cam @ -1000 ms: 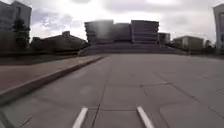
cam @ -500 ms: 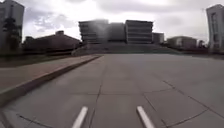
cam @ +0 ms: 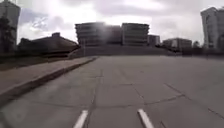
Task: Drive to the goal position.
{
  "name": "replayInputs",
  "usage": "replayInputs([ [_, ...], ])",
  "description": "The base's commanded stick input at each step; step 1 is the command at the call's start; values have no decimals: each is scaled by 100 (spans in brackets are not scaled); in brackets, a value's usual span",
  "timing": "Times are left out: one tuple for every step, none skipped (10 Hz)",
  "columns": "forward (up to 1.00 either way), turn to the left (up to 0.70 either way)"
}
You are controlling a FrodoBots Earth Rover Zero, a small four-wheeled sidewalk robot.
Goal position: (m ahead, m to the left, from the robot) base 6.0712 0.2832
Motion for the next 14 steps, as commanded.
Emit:
replayInputs([
  [100,0],
  [100,0],
  [100,0],
  [100,0],
  [100,0],
  [100,0],
  [100,0],
  [100,0],
  [100,0],
  [100,0],
  [100,0],
  [100,0],
  [100,0],
  [100,0],
])
